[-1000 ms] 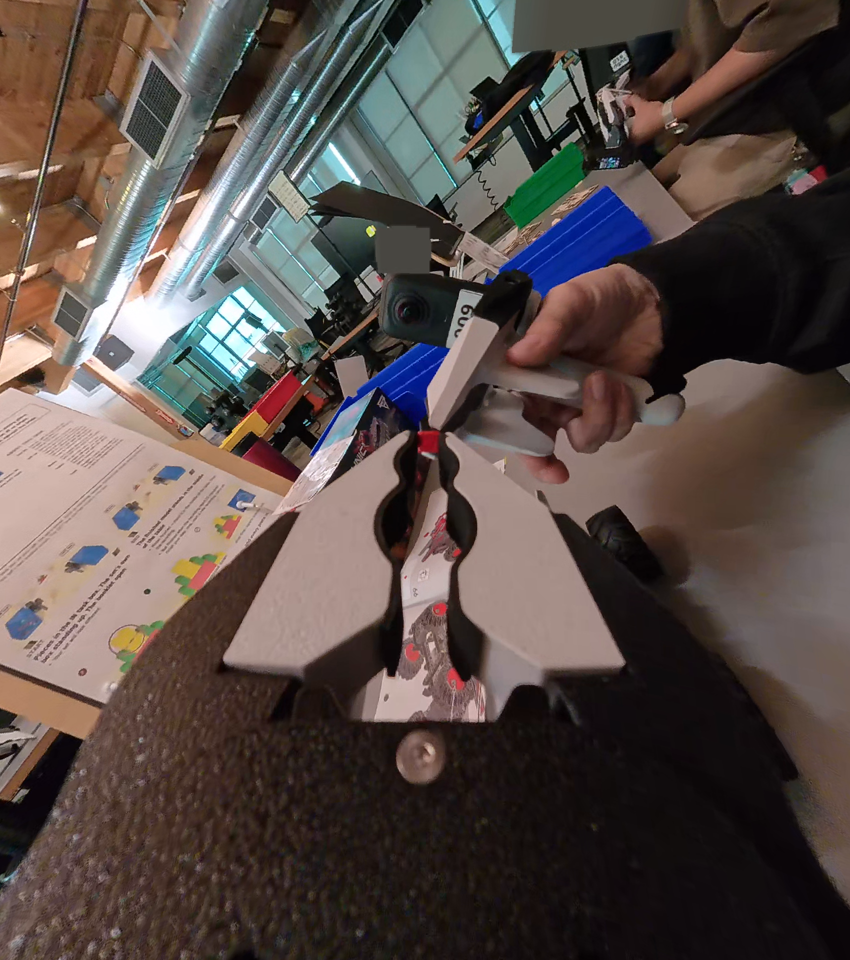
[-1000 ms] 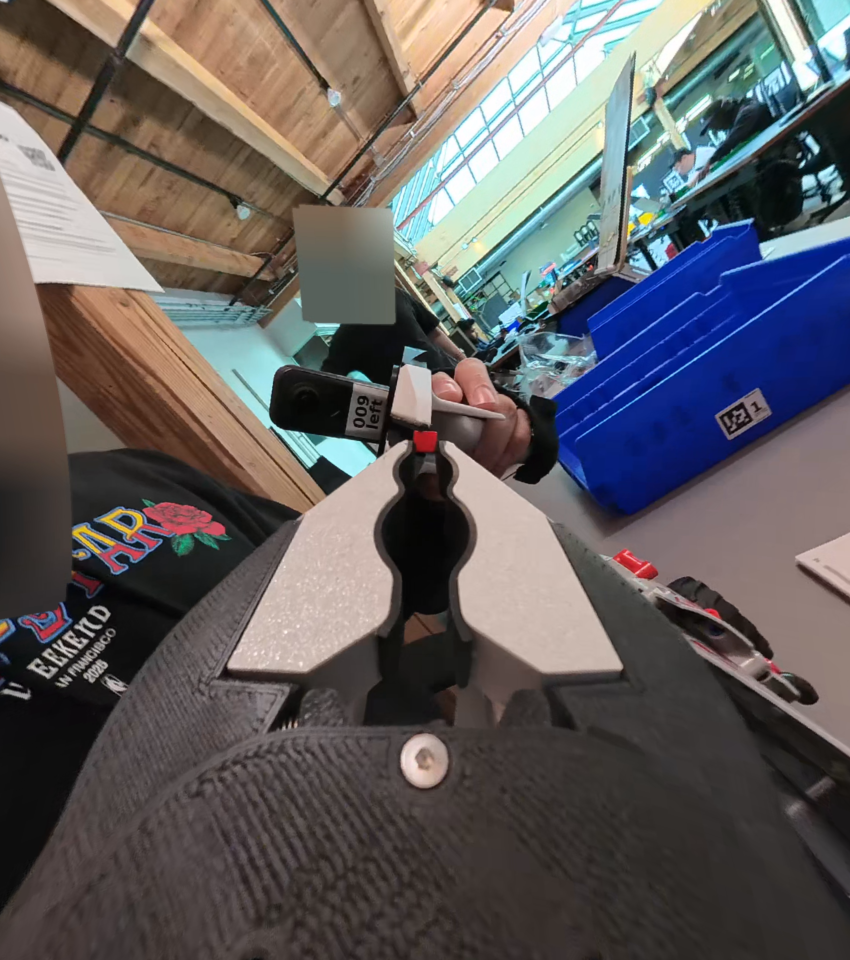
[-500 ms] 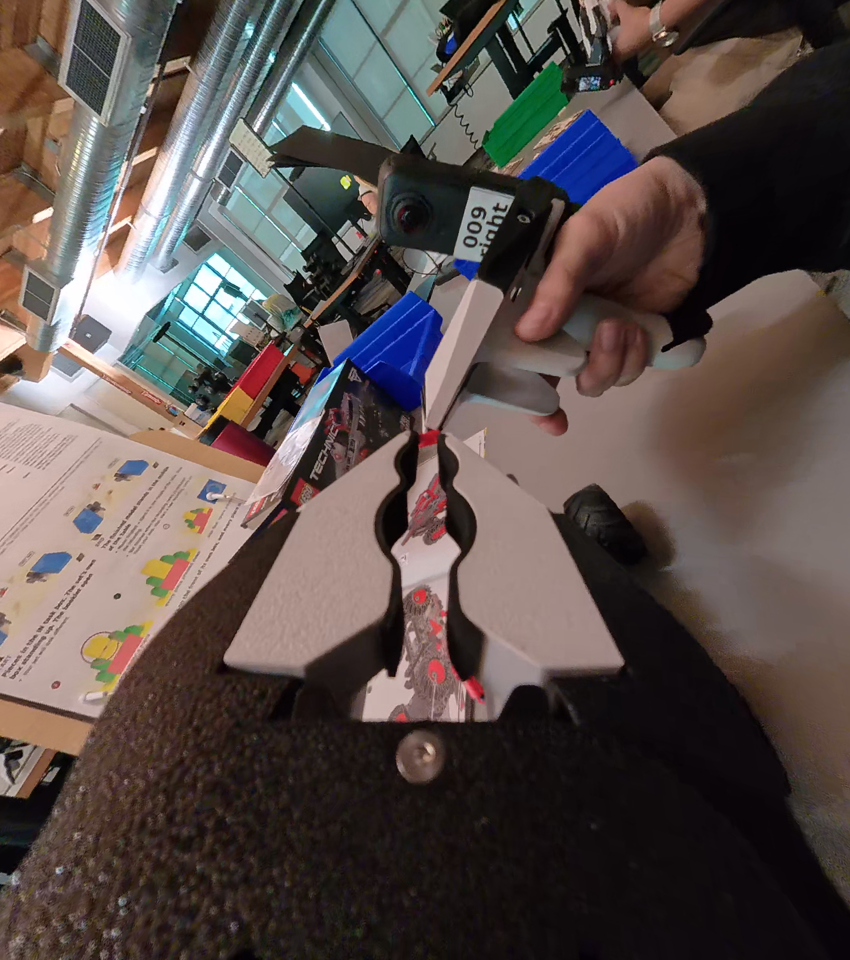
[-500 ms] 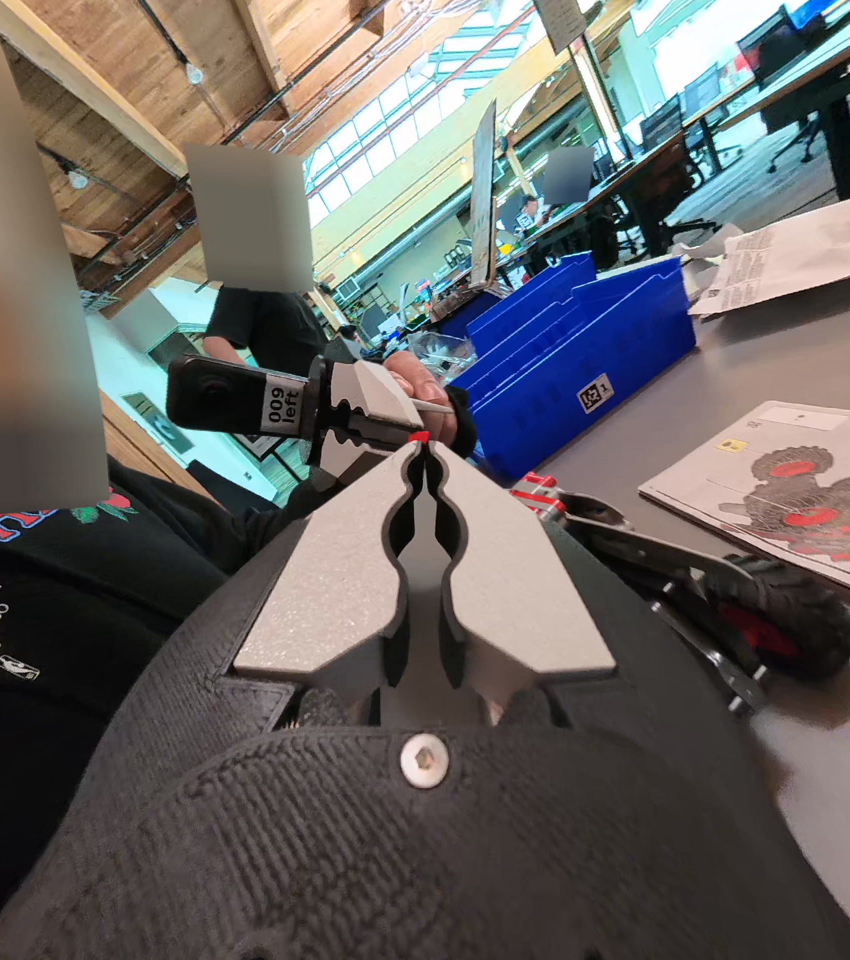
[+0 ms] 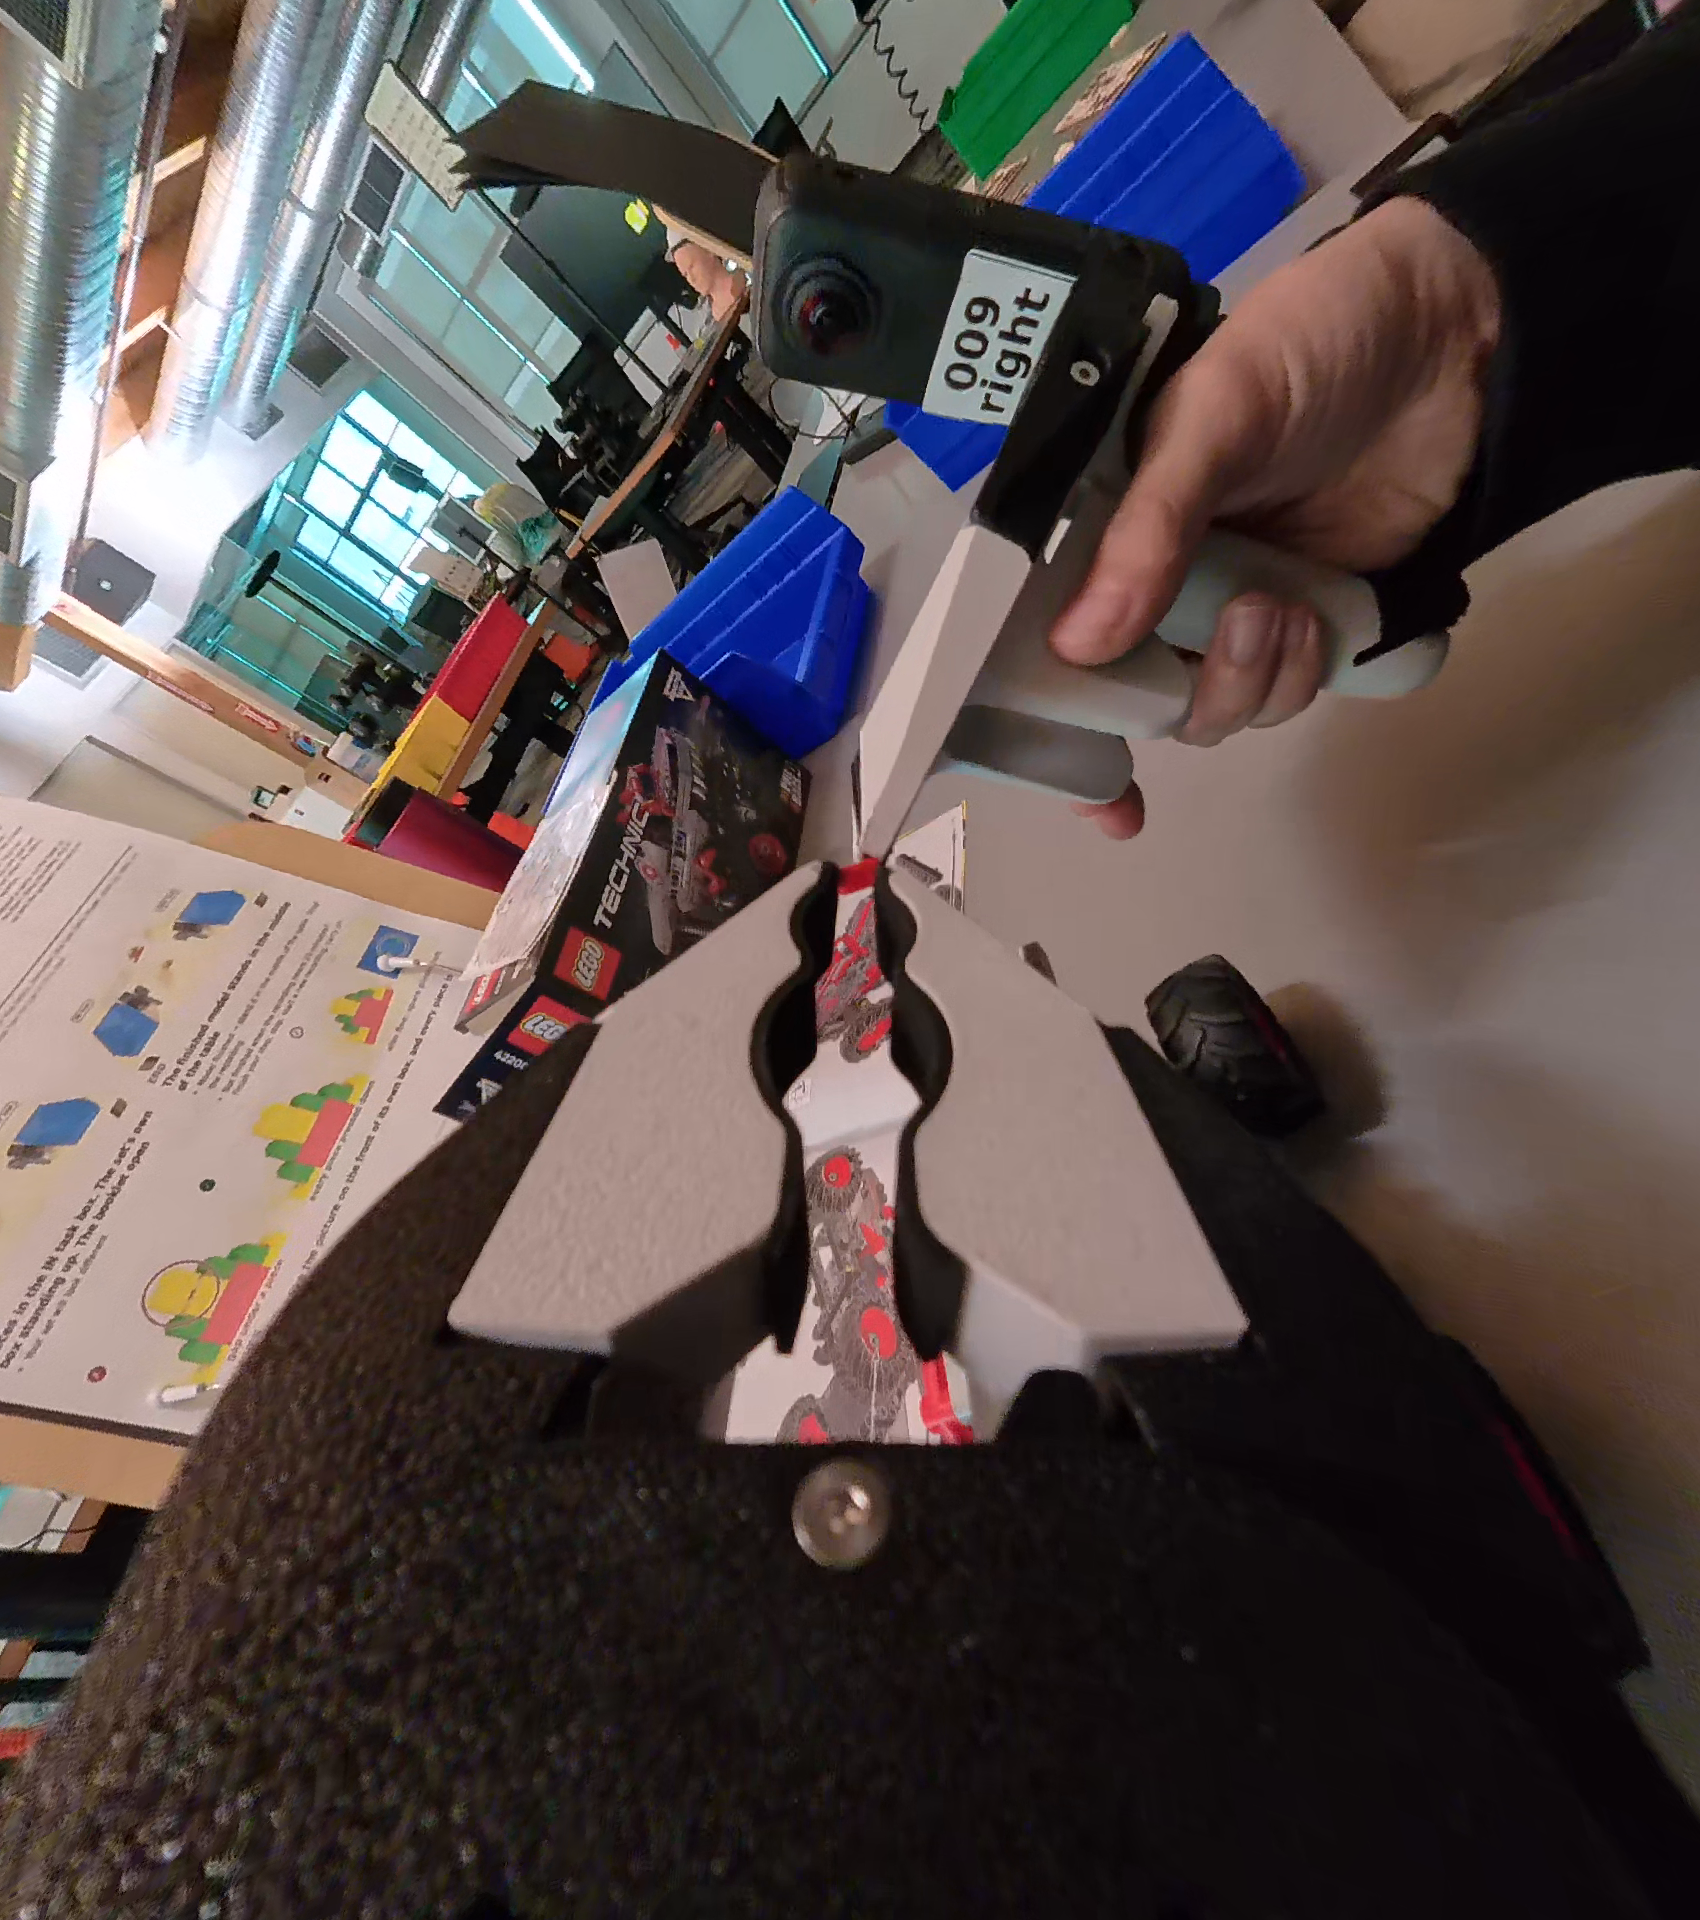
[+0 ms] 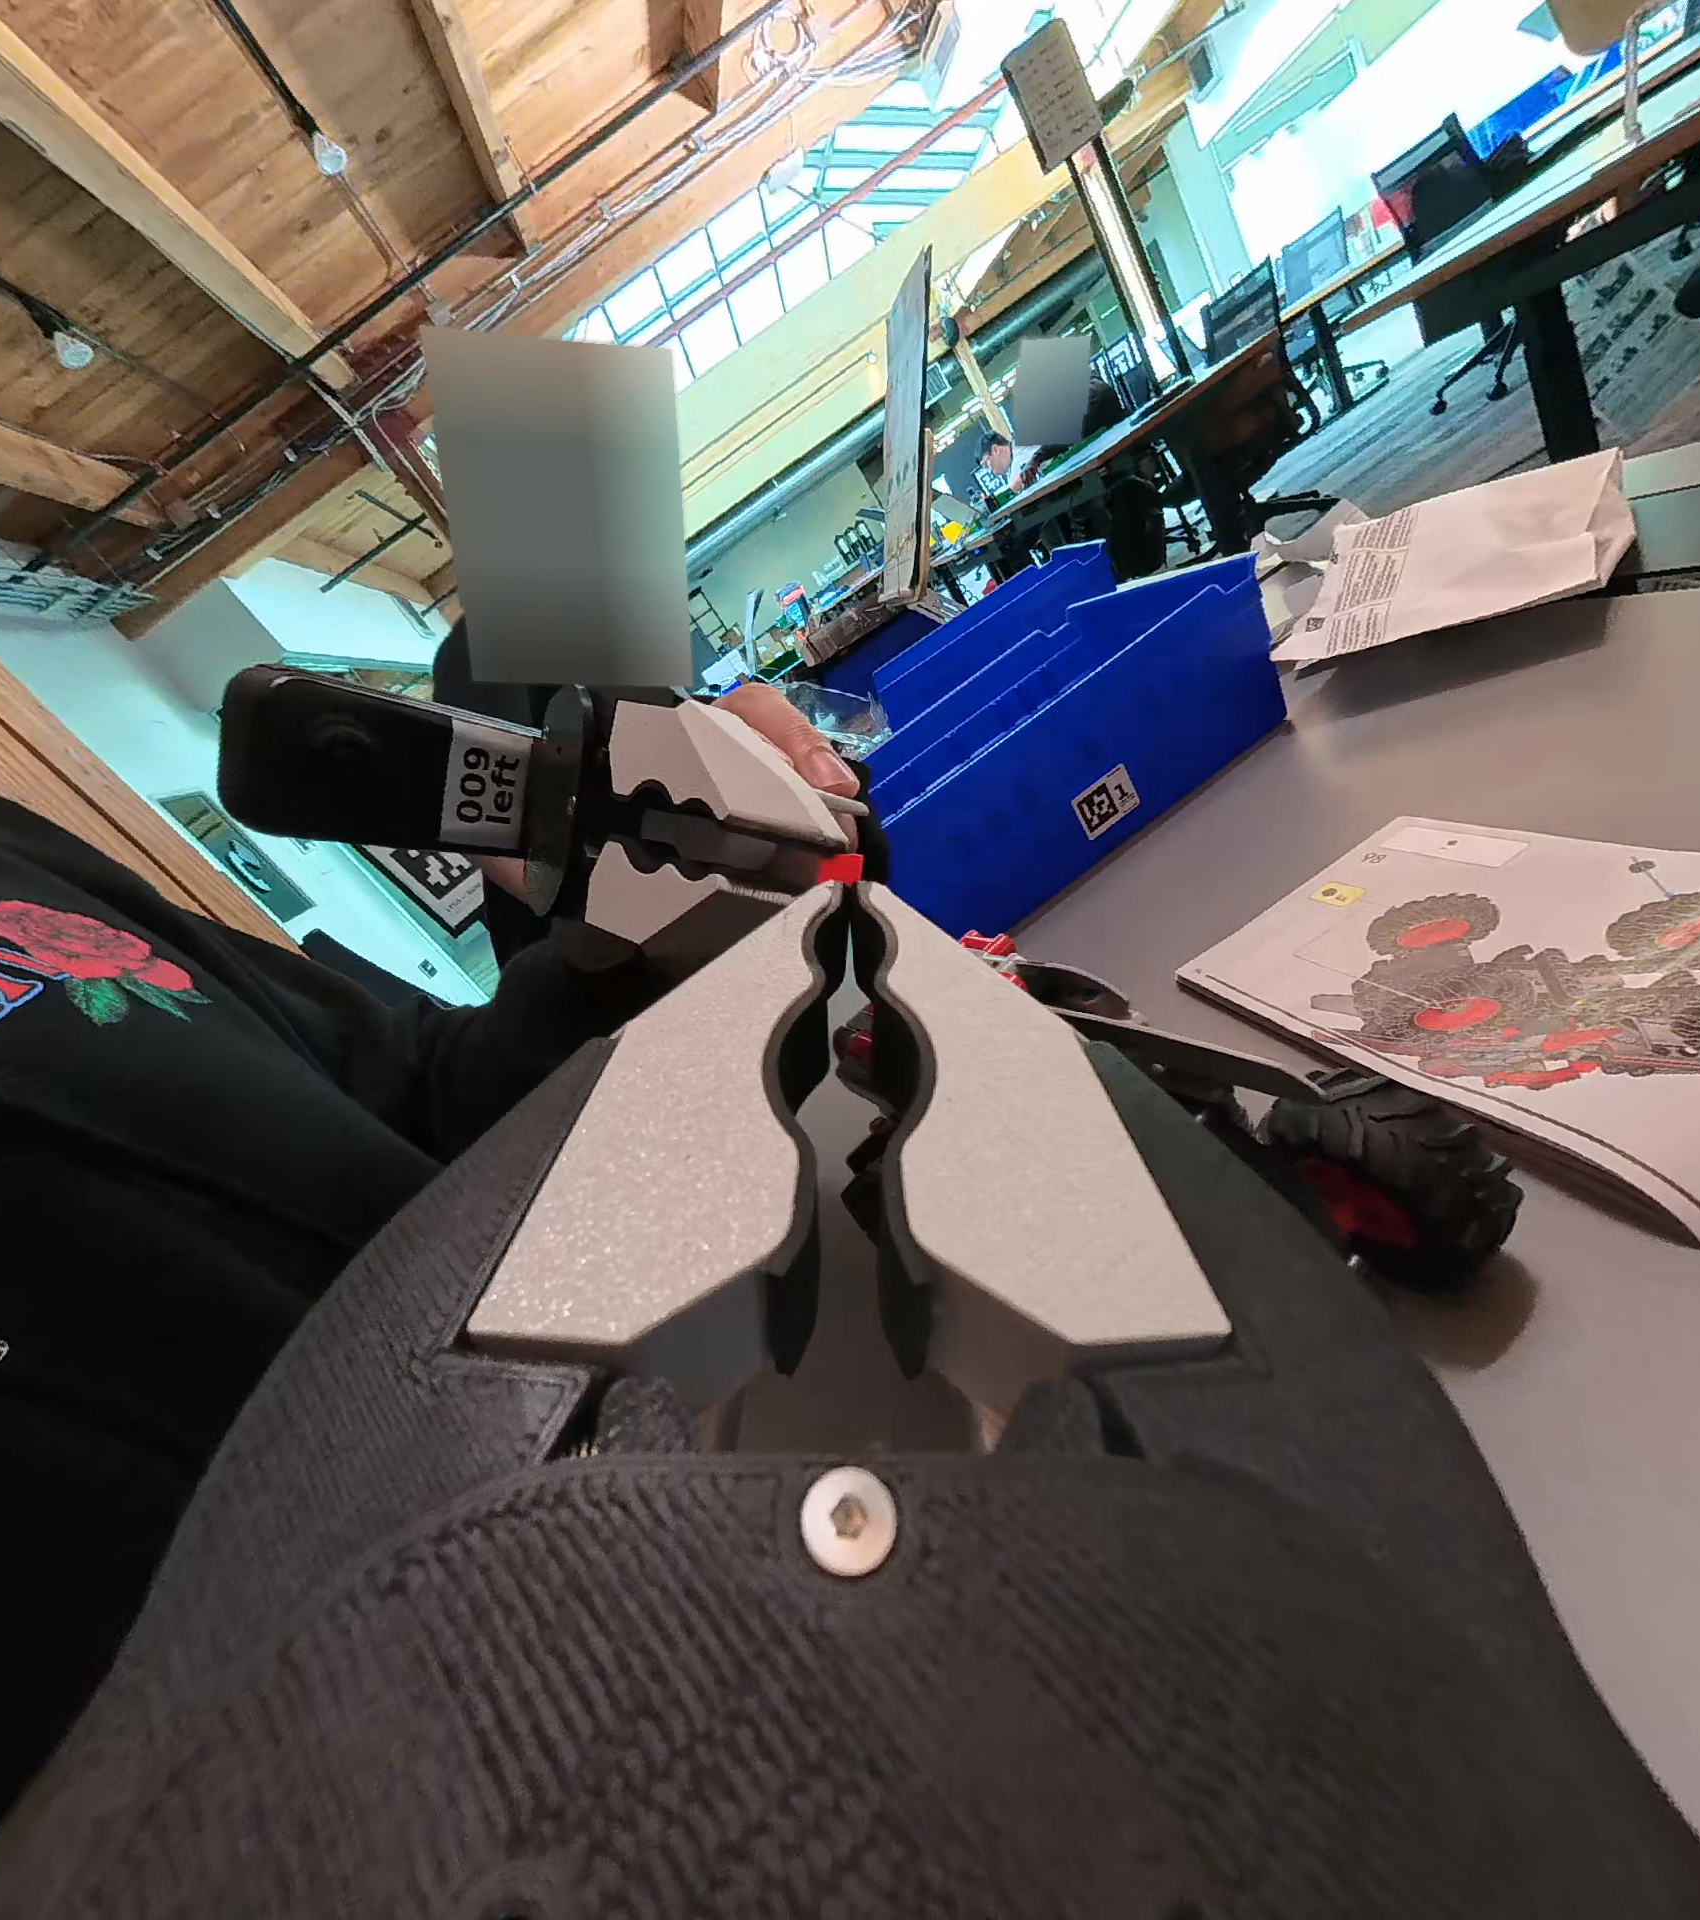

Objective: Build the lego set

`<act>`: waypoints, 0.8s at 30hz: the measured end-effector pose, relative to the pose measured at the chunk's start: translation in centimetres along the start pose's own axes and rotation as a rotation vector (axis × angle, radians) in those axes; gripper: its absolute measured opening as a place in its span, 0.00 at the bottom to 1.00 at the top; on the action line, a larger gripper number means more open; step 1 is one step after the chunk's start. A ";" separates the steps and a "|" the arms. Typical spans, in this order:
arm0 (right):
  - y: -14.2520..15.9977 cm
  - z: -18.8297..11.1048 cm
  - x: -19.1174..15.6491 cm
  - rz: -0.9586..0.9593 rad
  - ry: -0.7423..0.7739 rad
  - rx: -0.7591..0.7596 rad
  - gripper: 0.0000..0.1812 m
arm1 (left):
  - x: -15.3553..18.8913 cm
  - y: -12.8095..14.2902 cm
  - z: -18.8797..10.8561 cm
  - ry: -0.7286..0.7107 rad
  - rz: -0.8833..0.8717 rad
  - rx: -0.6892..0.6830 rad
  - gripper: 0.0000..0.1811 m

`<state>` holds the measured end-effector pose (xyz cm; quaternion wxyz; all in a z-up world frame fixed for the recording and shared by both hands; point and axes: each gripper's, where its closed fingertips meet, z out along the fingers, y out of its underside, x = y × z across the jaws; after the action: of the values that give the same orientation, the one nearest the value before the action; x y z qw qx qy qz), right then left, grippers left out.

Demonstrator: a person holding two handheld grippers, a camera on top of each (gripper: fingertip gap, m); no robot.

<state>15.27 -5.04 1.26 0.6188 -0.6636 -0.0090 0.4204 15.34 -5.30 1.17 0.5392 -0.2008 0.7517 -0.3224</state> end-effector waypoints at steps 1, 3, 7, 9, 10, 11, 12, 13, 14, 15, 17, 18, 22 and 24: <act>0.0 0.0 0.1 -0.004 0.001 -0.002 0.00 | 0.0 0.1 0.1 0.001 -0.002 -0.006 0.02; 0.1 -0.1 0.4 -0.017 0.009 -0.012 0.00 | 0.0 0.3 0.2 0.003 -0.008 -0.021 0.02; 0.1 -0.3 0.9 -0.006 0.003 -0.009 0.00 | 0.0 0.3 0.5 0.002 -0.041 -0.014 0.00; 0.1 -0.3 1.1 0.001 -0.007 -0.004 0.00 | -0.1 0.5 0.8 -0.002 -0.064 -0.014 0.00; 0.1 -0.3 1.3 0.002 -0.010 -0.007 0.00 | -0.1 0.7 0.9 0.004 -0.074 -0.014 0.00; 0.2 -0.4 1.4 0.004 -0.011 -0.010 0.00 | -0.1 0.8 1.0 0.008 -0.086 -0.009 0.00; 0.2 -0.4 1.6 0.006 -0.010 -0.012 0.00 | 0.0 0.9 1.2 0.013 -0.096 -0.004 0.00; 0.2 -0.5 1.8 0.006 -0.009 -0.016 0.00 | 0.0 1.0 1.3 0.021 -0.104 -0.005 0.00; 0.3 -0.6 1.9 0.003 -0.006 -0.019 0.00 | 0.2 1.1 1.5 0.037 -0.106 -0.010 0.00; 0.3 -0.7 1.9 -0.003 -0.009 -0.020 0.00 | 0.4 1.2 1.6 0.052 -0.102 -0.014 0.00; 0.3 -0.7 2.0 -0.011 -0.006 -0.023 0.00 | 0.7 1.4 1.9 0.070 -0.084 -0.026 0.00; 0.4 -0.8 2.1 -0.018 -0.003 -0.029 0.00 | 0.9 1.5 2.1 0.080 -0.076 -0.034 0.00; 0.6 -1.1 2.6 -0.040 0.017 -0.049 0.00 | 0.9 1.6 2.4 0.090 -0.080 -0.026 0.00; 0.7 -1.2 2.6 -0.044 0.019 -0.055 0.00 | 0.8 1.8 2.4 0.090 -0.084 -0.028 0.00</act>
<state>17.32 -4.78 -0.88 0.6092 -0.6840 -0.0292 0.4001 17.46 -5.19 -1.11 0.4880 -0.2248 0.7705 -0.3428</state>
